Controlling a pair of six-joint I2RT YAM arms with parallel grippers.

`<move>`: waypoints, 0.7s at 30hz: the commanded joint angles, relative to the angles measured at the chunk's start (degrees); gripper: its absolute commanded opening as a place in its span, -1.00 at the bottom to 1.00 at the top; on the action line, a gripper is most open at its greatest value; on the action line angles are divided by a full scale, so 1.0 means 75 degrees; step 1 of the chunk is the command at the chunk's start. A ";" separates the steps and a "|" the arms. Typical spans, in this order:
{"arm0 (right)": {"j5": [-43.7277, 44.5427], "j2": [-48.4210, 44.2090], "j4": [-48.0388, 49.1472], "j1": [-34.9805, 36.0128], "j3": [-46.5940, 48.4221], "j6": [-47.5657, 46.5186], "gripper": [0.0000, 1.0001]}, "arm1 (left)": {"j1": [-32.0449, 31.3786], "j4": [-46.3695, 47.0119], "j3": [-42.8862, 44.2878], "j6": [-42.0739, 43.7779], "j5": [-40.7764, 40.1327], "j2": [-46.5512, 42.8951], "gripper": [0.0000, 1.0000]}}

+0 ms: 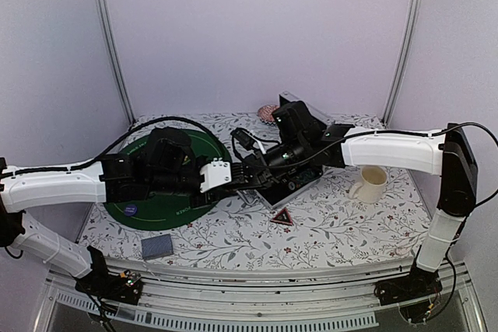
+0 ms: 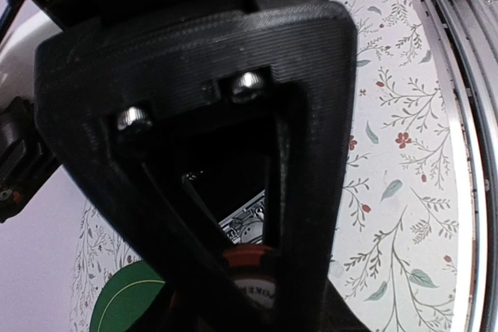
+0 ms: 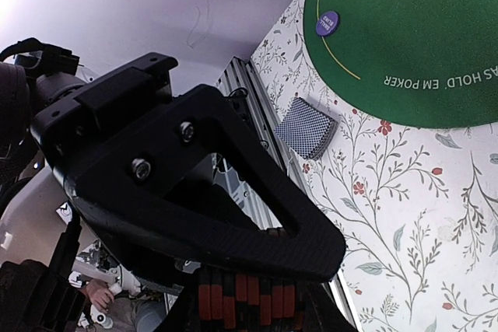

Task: Distribute texas hold em gaming equipment
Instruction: Pass from the right arm to the left

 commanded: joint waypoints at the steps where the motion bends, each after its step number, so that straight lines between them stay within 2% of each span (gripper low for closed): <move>1: -0.0103 -0.0343 0.0227 0.0044 -0.0009 -0.0028 -0.96 | 0.0064 0.0299 -0.0079 -0.0165 0.0276 -0.0117 -1.00; 5: -0.0009 -0.0310 0.0218 0.0001 -0.0029 -0.0030 -0.91 | 0.0066 0.0266 -0.0036 -0.0360 0.0413 -0.0159 -1.00; 10: 0.0153 -0.0315 0.0157 -0.0060 -0.0056 -0.0033 -0.49 | 0.0076 0.0030 0.0063 -0.0521 0.0440 -0.0114 -1.00; 18: 0.0159 -0.0353 0.0145 -0.0095 -0.0085 -0.0070 -0.21 | 0.0139 -0.0282 0.0126 -0.0545 0.0430 -0.0111 -1.00; 21: 0.0156 -0.0359 0.0145 -0.0112 -0.0065 -0.0109 -0.01 | 0.0163 -0.0351 0.0158 -0.0584 0.0489 -0.0071 -1.00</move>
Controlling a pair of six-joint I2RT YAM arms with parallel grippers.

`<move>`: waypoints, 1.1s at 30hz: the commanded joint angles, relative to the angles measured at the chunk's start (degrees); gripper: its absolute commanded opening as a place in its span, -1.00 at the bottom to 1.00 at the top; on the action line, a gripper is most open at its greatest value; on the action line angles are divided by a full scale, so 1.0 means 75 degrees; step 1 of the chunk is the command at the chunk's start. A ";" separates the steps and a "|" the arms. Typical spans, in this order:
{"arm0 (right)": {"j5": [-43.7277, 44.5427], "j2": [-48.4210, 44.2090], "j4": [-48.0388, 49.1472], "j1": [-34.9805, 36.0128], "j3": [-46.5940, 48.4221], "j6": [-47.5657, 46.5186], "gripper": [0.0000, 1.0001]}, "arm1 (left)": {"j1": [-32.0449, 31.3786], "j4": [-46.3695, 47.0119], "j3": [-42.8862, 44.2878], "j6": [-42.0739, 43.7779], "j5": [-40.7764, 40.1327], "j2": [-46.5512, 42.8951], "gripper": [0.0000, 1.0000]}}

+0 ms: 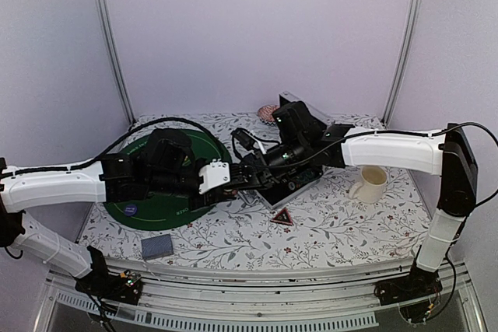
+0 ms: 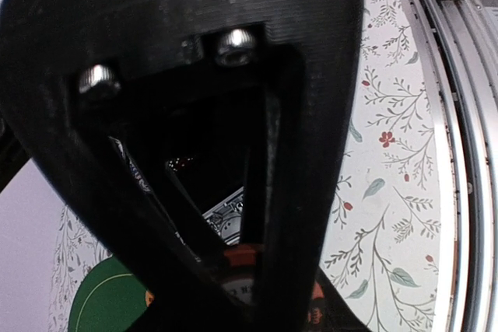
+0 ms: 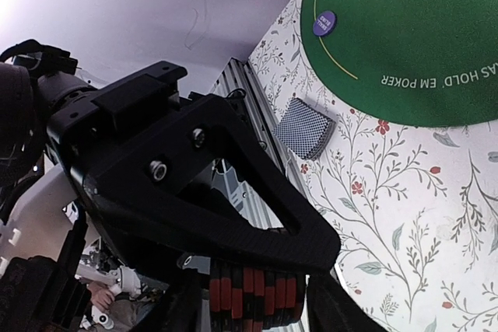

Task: Distribute texas hold em gaming equipment
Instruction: Pass from the right arm to the left, then place the poker chips pile at the small blind area.

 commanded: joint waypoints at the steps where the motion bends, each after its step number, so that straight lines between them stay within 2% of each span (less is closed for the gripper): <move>1: 0.0120 -0.0359 0.0145 -0.0070 -0.0053 -0.0192 0.02 | 0.0117 -0.0147 0.0186 -0.0184 0.0239 -0.0046 -1.00; 9: 0.0403 -0.0519 0.0124 -0.0190 -0.0263 -0.0223 0.16 | 0.0308 -0.0271 0.0282 -0.0406 0.0156 0.0054 -1.00; 16: 0.1328 -0.1342 0.0105 -0.0720 -0.1114 -0.0207 0.25 | 0.0961 -0.0654 0.0195 -0.1586 0.0082 0.0018 -1.00; 25: 0.2157 -0.1948 -0.0410 -0.0820 -0.1424 -0.0862 0.27 | 0.3230 -0.0496 -0.0604 -0.4751 -0.1135 0.0198 -1.00; 31: 0.2372 -0.2290 -0.0471 -0.0827 -0.1990 -0.1240 0.28 | 0.4117 0.0310 -0.1780 -0.6579 -0.2097 0.0256 -1.00; 33: 0.2406 -0.2383 -0.0473 -0.0840 -0.2127 -0.1344 0.29 | 0.4396 0.0155 -0.1851 -0.7076 -0.2165 0.0445 -1.00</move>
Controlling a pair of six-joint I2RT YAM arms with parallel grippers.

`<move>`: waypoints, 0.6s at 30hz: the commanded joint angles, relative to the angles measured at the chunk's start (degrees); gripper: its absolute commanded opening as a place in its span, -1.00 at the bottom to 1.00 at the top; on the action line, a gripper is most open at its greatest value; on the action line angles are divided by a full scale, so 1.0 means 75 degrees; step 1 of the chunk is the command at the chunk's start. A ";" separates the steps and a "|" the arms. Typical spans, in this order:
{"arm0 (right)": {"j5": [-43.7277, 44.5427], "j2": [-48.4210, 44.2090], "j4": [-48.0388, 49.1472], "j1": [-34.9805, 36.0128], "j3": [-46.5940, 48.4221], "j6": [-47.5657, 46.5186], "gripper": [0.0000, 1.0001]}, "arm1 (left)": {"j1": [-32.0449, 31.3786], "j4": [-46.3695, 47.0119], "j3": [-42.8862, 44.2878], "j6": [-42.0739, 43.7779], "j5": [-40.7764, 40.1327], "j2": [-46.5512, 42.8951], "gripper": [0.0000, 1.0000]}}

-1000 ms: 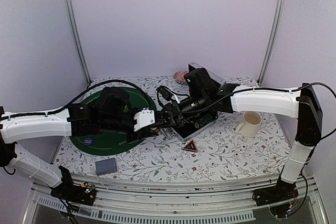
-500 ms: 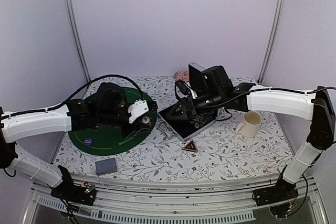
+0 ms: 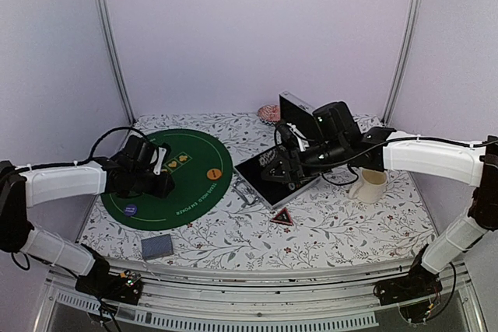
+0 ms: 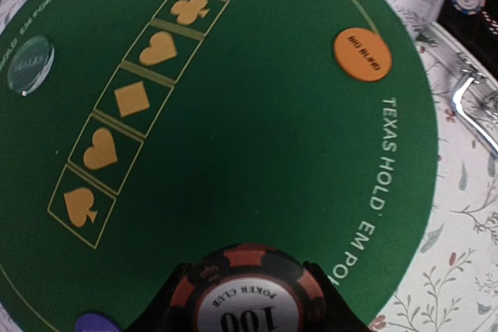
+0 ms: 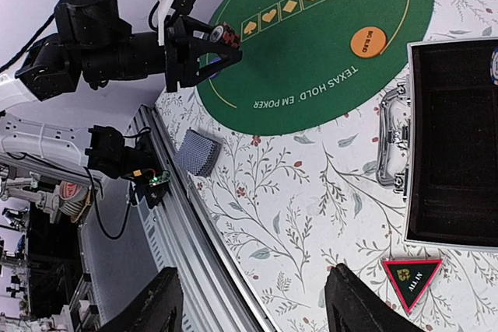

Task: Distribute texas hold em gaming equipment
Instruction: Place the poker chips pile at the small blind area.

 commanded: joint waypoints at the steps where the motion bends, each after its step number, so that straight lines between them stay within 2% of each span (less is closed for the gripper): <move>1: 0.0286 -0.0387 -0.0120 -0.0028 -0.0334 -0.0450 0.29 | 0.0524 0.0380 -0.0252 -0.1787 -0.0627 0.0309 -1.00; 4: 0.0296 -0.0505 -0.0121 -0.0048 -0.0518 -0.0540 0.29 | 0.0629 0.0263 -0.0397 -0.2347 -0.0897 0.0541 -1.00; 8: 0.0356 -0.0677 -0.0119 -0.0082 -0.0672 -0.0635 0.30 | 0.0630 0.0147 -0.0941 -0.3676 -0.1383 0.0594 -1.00; 18: 0.0343 -0.0769 -0.0125 -0.0095 -0.0775 -0.0674 0.30 | 0.0611 -0.0517 -0.1341 -0.4966 -0.1694 0.0509 -1.00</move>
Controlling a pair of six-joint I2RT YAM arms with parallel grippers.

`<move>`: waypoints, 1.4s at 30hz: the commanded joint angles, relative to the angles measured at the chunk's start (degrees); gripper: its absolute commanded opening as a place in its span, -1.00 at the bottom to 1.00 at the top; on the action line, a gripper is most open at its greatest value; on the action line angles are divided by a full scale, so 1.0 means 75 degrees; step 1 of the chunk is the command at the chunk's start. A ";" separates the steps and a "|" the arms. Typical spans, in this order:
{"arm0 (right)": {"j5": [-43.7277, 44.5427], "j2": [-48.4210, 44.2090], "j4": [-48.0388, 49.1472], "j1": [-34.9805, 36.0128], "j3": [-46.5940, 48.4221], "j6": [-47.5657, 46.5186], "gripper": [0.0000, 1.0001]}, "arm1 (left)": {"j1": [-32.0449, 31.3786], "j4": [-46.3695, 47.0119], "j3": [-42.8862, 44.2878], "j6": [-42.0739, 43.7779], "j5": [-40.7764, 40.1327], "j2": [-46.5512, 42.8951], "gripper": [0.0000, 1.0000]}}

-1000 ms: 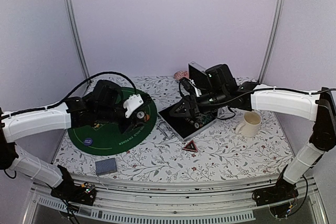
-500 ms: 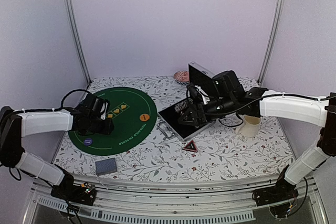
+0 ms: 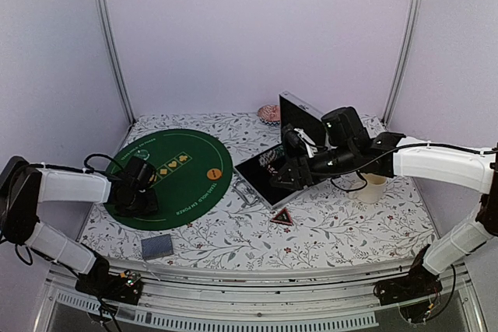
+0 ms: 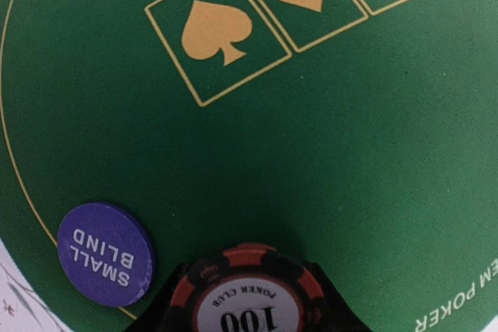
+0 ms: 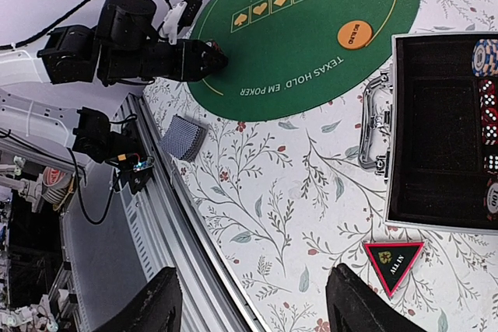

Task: Distribute texas hold em gaming equipment
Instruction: Place the poker chips pile at the small blind area.

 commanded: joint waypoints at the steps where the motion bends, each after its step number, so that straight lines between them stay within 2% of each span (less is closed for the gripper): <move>1: 0.0073 -0.0120 0.0016 -0.0050 -0.0093 -0.0091 0.30 | 0.0052 -0.0303 -0.0198 -0.0916 -0.0309 -0.0061 -1.00; 8: 0.0000 -0.0056 0.0005 -0.0051 -0.0024 -0.0078 0.30 | 0.0025 -0.0782 0.0074 -0.1305 -0.0517 0.0604 -1.00; 13: 0.0017 -0.0074 -0.0025 -0.0052 -0.0030 -0.0068 0.30 | -0.0040 -0.0837 -0.0037 -0.1702 -0.0529 0.0478 -1.00; 18: -0.0034 -0.0010 -0.0019 -0.0051 0.0011 -0.0044 0.30 | -0.0045 -0.0837 -0.0101 -0.1852 -0.0524 0.0428 -0.82; 23: -0.0033 -0.0003 -0.0069 -0.0042 0.0076 -0.0063 0.30 | -0.0050 -0.0848 -0.0076 -0.1865 -0.0517 0.0452 -0.51; 42: 0.0105 -0.0175 -0.0319 -0.0057 0.0162 -0.0177 0.32 | -0.0052 -0.0910 -0.0062 -0.1876 -0.0628 0.0464 -0.16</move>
